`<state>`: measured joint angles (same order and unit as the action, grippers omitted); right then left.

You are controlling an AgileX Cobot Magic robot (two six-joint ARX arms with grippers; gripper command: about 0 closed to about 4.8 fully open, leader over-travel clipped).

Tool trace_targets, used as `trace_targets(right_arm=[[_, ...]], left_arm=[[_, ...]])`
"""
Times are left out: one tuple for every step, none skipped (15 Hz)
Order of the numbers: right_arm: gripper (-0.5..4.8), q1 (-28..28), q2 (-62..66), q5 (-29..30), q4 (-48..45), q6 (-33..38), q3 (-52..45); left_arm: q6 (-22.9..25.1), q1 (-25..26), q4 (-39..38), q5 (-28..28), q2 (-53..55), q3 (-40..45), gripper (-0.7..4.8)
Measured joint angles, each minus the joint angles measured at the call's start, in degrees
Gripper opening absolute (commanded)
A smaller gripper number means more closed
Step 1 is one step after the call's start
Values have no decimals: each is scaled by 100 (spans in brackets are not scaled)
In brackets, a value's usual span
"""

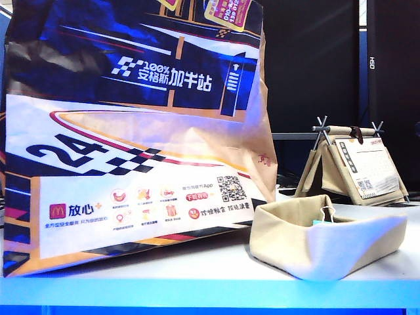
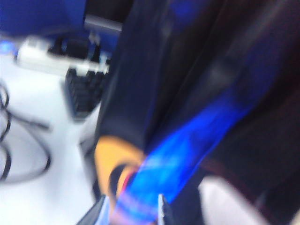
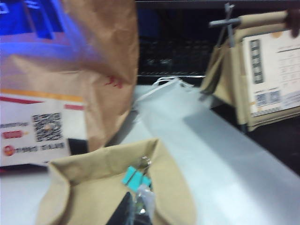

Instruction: Open the paper bag and put two oranges into the paper bag.

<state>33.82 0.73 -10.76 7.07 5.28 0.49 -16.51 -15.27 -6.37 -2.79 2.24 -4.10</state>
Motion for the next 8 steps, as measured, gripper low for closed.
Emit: trace_targets(right_arm=[[-5,0,2,42,61,35,0],[-5,-17,0,39,33,46,0],[-5,-28,0,37,7,48,0],[-5,-31,0,35,-17,50,0],[-5,-31,0,35,-20,50,0],[-5,-31,0,35,-20,50,0],[-5,-31,0,35,-17,50,0],[-6,-31,-63,35,4,50,0]], left_arm=[[0,0,-229,20,0,31,143],[-2,0,-365,17,0,37,143],[-2,0,-433,17,0,37,143],[0,0,-476,17,0,37,143],[-2,0,-487,17,0,37,143],[-2,0,-487,17,0,37,143],[-2,0,-490,17,0,37,143],[-2,2,-492,17,-2,37,143]])
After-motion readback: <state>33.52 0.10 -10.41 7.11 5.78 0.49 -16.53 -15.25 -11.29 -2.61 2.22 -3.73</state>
